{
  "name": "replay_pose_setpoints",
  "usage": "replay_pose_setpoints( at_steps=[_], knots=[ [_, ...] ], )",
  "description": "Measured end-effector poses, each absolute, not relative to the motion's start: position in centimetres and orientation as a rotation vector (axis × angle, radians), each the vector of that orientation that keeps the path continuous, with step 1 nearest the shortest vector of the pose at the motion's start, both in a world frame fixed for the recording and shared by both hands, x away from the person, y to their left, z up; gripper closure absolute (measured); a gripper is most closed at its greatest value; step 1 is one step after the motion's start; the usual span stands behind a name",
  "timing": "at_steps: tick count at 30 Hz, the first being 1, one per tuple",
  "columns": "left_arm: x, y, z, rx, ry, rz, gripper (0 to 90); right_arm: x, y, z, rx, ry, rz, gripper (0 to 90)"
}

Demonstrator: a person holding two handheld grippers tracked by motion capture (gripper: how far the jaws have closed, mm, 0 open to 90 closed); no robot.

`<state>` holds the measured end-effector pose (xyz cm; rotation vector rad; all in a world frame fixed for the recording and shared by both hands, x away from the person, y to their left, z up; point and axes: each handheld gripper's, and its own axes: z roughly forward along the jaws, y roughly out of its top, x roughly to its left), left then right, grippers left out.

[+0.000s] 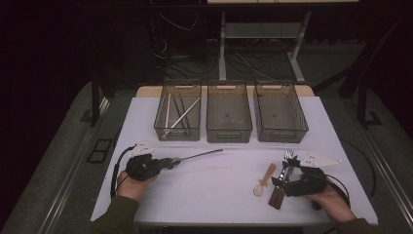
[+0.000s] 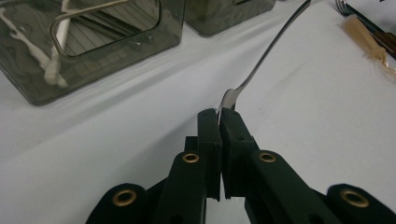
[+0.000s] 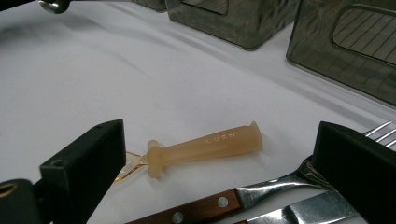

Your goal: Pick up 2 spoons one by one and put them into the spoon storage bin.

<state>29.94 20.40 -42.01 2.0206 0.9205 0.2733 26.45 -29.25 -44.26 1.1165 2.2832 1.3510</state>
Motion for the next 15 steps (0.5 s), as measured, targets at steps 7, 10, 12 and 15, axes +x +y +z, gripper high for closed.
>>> replay_pose_setpoints(
  at_steps=[7,10,12,15],
  knots=[
    [30.3,20.0,-41.5,1.975,0.935,0.289,87.4,26.5,-29.3,-44.3,1.115,2.284,1.351,3.2],
    [30.5,19.9,-41.3,1.961,0.936,0.295,87.3,26.5,-29.2,-44.3,1.114,2.287,1.35,3.1],
    [30.8,19.8,-41.2,1.955,0.935,0.3,87.4,26.5,-29.3,-44.3,1.115,2.288,1.348,3.1],
    [31.1,19.7,-41.0,1.944,0.938,0.31,87.3,26.5,-29.3,-44.3,1.114,2.288,1.349,3.1]
  ],
)
